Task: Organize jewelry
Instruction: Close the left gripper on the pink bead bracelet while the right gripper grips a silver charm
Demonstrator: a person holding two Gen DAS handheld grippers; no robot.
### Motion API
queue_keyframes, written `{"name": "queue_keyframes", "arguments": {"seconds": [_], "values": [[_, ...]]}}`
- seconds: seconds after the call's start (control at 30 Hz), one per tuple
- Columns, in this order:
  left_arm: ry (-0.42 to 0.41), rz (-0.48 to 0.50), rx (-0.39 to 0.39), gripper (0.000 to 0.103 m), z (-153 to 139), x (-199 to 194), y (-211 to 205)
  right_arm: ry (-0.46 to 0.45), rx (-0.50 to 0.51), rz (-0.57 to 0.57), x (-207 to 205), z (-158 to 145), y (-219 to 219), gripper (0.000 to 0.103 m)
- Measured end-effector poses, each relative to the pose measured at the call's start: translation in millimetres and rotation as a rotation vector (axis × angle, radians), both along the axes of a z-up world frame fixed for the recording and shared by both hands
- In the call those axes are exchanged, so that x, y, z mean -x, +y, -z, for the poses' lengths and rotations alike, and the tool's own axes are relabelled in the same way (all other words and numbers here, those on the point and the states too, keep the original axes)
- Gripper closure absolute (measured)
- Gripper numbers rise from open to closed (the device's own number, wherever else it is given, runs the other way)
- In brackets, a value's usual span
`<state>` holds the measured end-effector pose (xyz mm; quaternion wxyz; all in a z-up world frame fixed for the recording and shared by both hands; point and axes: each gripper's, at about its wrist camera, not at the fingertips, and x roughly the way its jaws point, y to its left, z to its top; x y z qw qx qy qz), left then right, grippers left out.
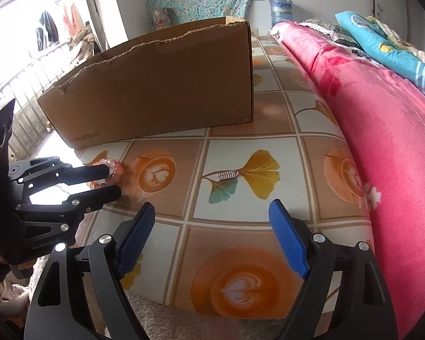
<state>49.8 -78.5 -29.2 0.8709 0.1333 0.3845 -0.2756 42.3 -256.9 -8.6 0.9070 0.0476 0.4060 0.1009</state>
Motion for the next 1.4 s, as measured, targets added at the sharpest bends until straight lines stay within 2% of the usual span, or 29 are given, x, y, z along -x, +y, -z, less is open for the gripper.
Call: {"name": "queue_keyframes", "arguments": {"seconds": [0.07,0.17,0.33,0.67,1.0,1.17,1.4], "values": [[-0.004,0.000,0.004,0.073,0,0,0,-0.011,-0.026,-0.010,-2,-1,-2,0.033],[-0.011,0.000,0.012,0.073,1,1,1,-0.016,-0.019,-0.026,-10,-1,2,0.042],[-0.011,0.002,0.015,0.081,1,1,2,-0.034,-0.003,-0.040,-23,-3,5,0.053],[-0.011,0.005,0.029,0.082,1,0,3,-0.016,0.042,-0.032,-40,3,6,0.074],[-0.015,0.018,0.032,0.082,0,0,3,-0.005,0.093,-0.045,-39,2,6,0.078],[-0.015,0.018,0.031,0.082,0,0,3,0.003,0.142,-0.116,-39,1,11,0.078],[-0.015,0.014,0.030,0.082,1,0,3,0.015,0.145,-0.115,-44,1,10,0.078]]}}
